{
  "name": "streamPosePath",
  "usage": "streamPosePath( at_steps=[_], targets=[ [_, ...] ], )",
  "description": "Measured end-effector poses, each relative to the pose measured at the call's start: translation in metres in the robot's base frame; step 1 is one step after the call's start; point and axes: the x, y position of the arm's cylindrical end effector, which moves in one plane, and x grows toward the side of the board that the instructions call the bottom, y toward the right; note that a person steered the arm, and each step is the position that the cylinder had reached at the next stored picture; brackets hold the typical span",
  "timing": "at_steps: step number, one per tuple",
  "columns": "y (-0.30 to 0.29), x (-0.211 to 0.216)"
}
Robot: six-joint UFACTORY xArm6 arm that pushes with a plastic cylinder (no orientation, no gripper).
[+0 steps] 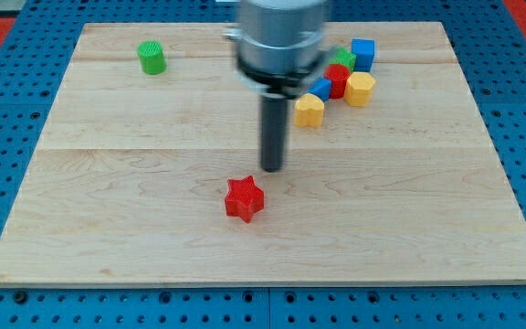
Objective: Push the blue cube slightly up
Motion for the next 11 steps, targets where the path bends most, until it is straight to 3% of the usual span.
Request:
streamPosePath(
  at_steps=[1,3,5,8,9,10,11],
  targets=[
    [-0.039,-0.048],
    [0.049,-0.106],
    [0.047,-0.171],
    [0.055,-0.2],
    [0.066,-0.237],
    [0.131,-0.255],
    [0.233,-0.254]
  ],
)
